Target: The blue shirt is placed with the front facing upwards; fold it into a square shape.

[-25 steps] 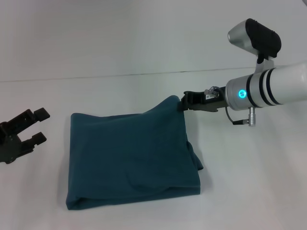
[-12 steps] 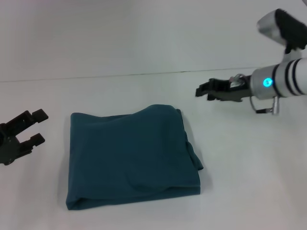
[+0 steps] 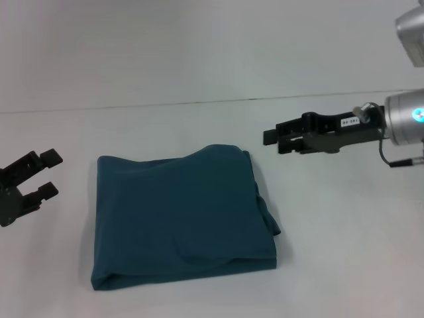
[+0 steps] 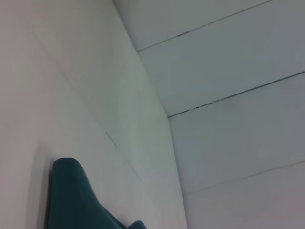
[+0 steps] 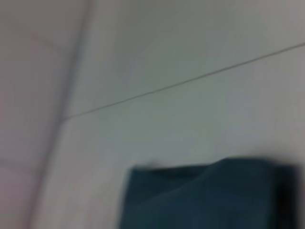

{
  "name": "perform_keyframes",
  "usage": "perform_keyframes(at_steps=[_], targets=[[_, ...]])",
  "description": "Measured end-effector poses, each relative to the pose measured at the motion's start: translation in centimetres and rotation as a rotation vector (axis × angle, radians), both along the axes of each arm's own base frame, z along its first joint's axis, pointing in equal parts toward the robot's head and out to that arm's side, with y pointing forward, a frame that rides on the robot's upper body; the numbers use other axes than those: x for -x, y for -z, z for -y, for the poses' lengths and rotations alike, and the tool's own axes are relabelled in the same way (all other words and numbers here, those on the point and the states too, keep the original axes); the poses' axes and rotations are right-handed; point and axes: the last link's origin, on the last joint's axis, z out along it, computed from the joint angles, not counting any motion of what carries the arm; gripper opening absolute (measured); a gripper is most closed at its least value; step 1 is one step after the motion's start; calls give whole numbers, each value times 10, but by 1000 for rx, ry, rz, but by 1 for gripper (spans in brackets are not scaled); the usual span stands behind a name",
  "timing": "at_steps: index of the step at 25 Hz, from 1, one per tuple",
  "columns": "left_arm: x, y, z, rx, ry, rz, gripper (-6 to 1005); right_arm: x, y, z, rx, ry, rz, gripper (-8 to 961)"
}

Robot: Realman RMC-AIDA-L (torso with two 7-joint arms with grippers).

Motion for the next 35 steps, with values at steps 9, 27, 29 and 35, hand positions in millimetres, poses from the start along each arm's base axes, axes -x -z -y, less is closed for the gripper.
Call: perform_keyframes(at_steps=[9, 27, 29, 35], targets=[[-22, -14, 13, -30, 330, -114, 952, 0, -13, 46, 13, -397, -82, 684], [1, 16, 100, -79, 790, -442, 952, -36, 77, 140, -5, -816, -110, 944], [3, 22, 106, -40, 800, -443, 952, -36, 83, 145, 11, -809, -130, 944], [-1, 32, 105, 46, 831, -425, 952, -31, 96, 147, 54, -803, -149, 944]])
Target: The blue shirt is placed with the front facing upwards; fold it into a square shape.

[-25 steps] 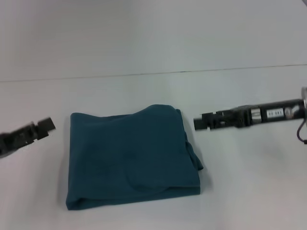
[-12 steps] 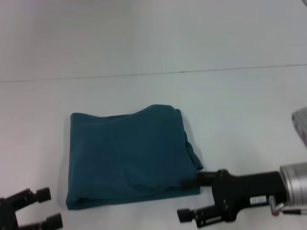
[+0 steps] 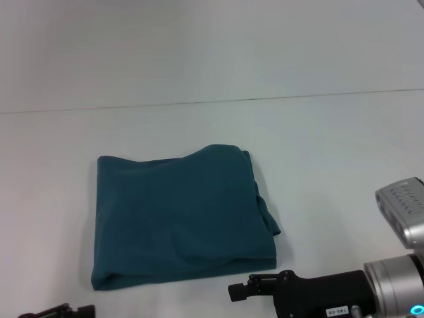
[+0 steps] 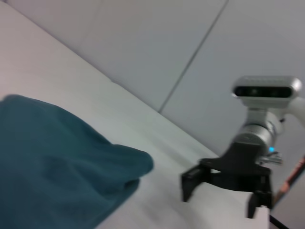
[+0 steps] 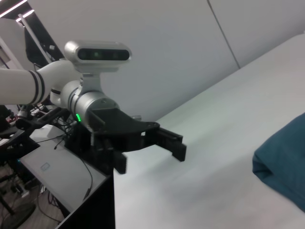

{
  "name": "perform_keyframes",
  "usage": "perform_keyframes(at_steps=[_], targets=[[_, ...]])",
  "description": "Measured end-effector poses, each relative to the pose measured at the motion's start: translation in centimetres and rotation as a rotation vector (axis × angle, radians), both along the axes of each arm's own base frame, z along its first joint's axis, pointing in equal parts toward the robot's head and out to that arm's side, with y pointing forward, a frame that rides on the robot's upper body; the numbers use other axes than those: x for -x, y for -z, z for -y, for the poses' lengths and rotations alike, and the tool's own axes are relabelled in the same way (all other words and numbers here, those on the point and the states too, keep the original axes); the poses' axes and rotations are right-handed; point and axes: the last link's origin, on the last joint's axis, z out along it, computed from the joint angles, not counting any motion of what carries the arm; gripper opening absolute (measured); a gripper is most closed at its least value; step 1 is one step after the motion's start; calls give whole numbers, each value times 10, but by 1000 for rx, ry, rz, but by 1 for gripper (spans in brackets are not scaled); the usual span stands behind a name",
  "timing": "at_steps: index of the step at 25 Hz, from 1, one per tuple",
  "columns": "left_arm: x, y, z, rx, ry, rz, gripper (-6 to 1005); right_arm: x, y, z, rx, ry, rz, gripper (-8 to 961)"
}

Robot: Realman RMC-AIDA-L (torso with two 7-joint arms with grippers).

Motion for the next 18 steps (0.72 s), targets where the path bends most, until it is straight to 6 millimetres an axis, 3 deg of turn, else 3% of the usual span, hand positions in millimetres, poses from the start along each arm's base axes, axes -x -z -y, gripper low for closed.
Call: perform_keyframes(at_steps=[18], targets=[[-24, 32, -29, 73, 90, 5, 952, -9, 6, 3, -10, 61, 14, 944]])
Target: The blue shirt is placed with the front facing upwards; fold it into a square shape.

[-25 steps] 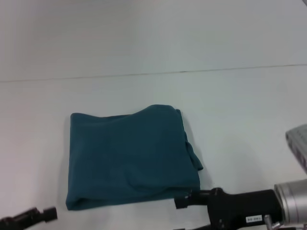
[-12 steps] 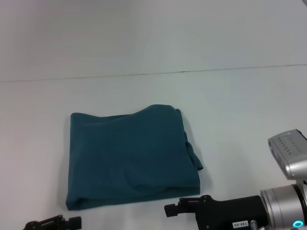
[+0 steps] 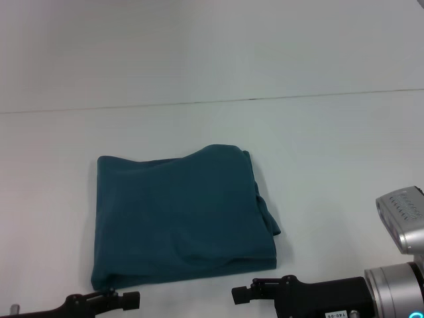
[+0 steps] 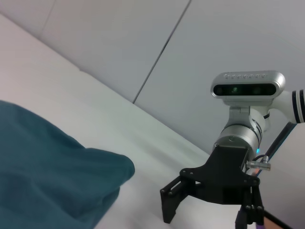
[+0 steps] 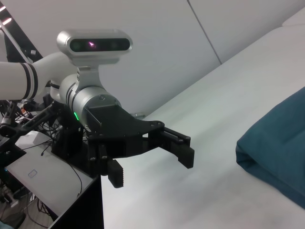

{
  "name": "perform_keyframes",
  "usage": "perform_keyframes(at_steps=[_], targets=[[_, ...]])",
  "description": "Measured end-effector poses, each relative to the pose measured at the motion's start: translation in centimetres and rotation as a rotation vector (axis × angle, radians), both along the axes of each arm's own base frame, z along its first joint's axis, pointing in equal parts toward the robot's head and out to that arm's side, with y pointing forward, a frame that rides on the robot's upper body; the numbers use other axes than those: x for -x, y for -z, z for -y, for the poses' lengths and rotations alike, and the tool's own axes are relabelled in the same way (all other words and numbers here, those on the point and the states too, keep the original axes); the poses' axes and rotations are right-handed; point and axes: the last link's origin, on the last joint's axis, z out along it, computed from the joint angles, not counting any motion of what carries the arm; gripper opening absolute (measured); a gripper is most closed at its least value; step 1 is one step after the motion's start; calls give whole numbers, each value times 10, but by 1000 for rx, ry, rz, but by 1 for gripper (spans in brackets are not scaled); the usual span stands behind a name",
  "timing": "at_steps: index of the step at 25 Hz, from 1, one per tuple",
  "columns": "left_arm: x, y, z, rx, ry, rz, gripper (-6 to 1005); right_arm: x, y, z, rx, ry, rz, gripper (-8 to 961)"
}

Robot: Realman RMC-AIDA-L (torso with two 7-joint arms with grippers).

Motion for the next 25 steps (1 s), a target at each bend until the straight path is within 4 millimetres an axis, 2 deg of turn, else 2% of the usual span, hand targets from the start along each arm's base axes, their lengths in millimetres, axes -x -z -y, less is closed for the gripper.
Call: perform_keyframes(at_steps=[11, 25], targets=[[0, -3, -4, -45, 66, -20, 952, -1, -1, 0, -4, 6, -1, 944], [-2, -3, -6, -18, 22, -3, 952, -4, -2, 3, -14, 23, -12, 944]])
